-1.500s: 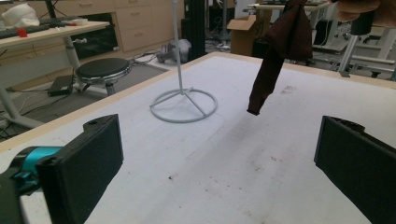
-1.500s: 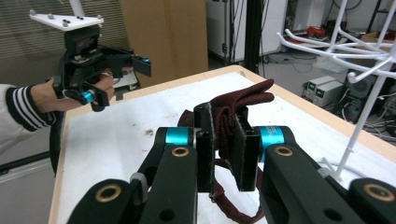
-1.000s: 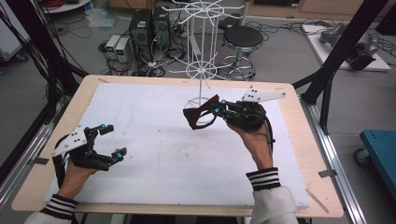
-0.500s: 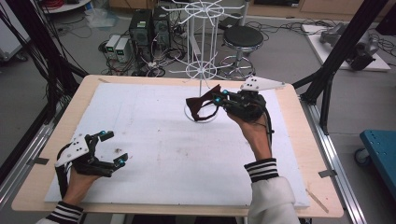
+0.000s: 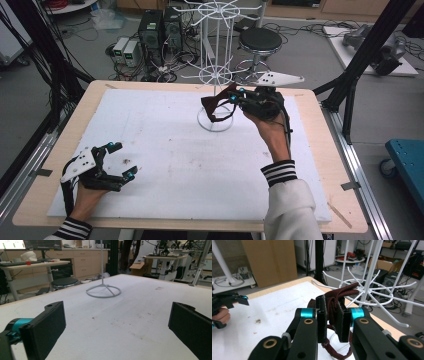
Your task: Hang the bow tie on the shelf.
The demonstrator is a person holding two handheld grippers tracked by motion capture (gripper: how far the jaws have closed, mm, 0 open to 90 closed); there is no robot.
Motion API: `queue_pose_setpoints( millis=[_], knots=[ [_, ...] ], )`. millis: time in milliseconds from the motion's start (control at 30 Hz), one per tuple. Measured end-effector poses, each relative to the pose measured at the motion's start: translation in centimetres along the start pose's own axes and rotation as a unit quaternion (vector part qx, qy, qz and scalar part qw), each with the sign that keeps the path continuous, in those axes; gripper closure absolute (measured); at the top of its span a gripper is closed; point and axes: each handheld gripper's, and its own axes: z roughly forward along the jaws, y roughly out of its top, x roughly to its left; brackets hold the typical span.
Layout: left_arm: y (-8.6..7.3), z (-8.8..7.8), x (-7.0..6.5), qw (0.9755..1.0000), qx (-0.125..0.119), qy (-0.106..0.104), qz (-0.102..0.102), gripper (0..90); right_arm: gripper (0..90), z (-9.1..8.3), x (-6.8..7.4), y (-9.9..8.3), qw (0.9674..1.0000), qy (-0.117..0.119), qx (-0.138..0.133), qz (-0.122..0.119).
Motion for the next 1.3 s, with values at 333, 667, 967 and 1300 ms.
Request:
queue_pose_setpoints(
  millis=[333, 667, 967, 1300],
  knots=[
    [-0.6, 0.3, -0.1, 1.0, 0.007, 0.003, 0.005, 1.7, 82.2, 0.5, -0.6, 1.2, 0.9998, -0.01, 0.014, -0.008],
    [-1.4, 0.3, -0.1, 1.0, 0.004, 0.005, 0.004, 1.7, 82.2, 1.6, -0.8, 2.1, 0.9989, -0.018, 0.036, -0.024],
    [-1.5, 0.3, 0.0, 1.0, 0.003, 0.007, 0.001, 1.7, 82.2, 2.8, -1.0, 2.4, 0.9978, -0.02, 0.051, -0.036],
    [-1.5, 0.3, 0.0, 1.0, 0.003, 0.007, 0.002, 1.7, 82.1, 4.4, -0.9, 2.4, 0.9954, -0.022, 0.077, -0.052]
  ],
)
